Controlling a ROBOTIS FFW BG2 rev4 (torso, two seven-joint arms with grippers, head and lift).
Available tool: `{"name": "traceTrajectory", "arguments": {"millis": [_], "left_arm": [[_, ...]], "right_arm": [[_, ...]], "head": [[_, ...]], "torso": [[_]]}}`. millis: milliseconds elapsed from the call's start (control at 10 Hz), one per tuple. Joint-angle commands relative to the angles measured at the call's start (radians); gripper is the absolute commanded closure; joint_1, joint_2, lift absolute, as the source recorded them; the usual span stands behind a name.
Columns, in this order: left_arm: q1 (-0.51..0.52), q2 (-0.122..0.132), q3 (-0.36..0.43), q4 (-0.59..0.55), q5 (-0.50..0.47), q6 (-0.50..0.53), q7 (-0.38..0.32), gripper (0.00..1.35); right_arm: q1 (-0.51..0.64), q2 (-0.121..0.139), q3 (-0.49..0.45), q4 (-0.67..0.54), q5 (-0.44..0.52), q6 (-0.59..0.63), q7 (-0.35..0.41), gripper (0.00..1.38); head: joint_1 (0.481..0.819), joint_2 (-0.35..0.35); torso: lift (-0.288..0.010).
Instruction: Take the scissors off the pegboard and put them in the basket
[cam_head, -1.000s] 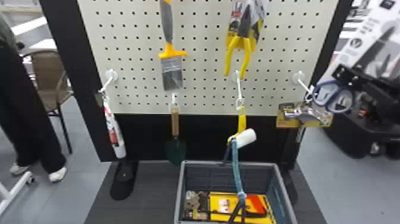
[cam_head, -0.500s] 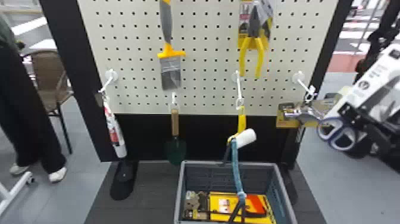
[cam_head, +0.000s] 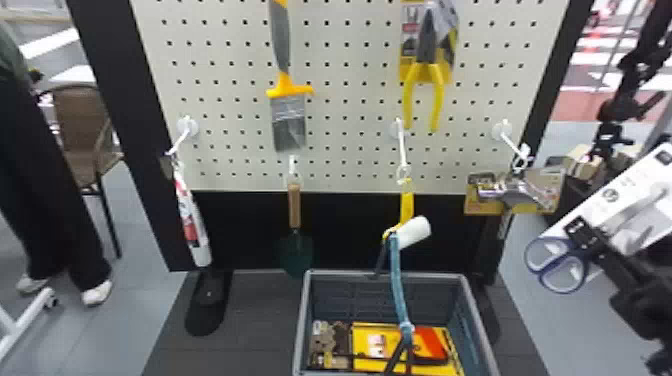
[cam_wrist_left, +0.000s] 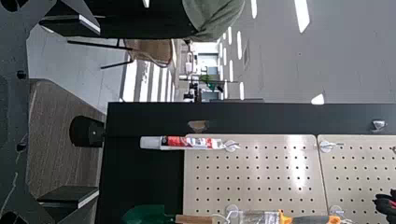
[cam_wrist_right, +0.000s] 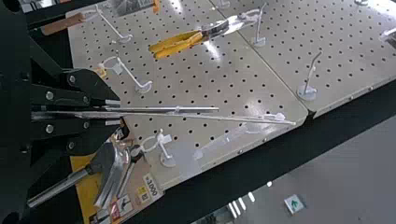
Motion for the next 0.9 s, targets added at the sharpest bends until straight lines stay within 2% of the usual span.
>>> {"name": "traceTrajectory", "arguments": {"millis": [0,200,600,800], "left_arm": [[-0.006,0.004,-0.004,0.004,0.002,0.0,0.0,0.1],[-0.01,0.008,-0.008,0.007,0.005,0.0,0.0,0.1],[-0.012,0.008,-0.013,0.009,0.014,0.002,0.0,0.1],[-0.021,0.016,-0.019,0.012,0.016,0.003,0.0,0.1]], "right_arm": [[0.04,0.017,0.034,0.019,-0.055,-0.048,-0.05,1.2],[0.049,0.017,0.063,0.105,-0.107,-0.099,-0.064,1.2],[0.066,0.017,0.163,0.179,-0.153,-0.191,-0.136,1.2],[0.047,0.017,0.212,0.23,-0.153,-0.208,-0.142,1.2]], "head": [[0.549,0.0],[0.549,0.0],[0.549,0.0],[0.549,0.0]], "torso": [[-0.1],[-0.1],[-0.1],[-0.1]]}}
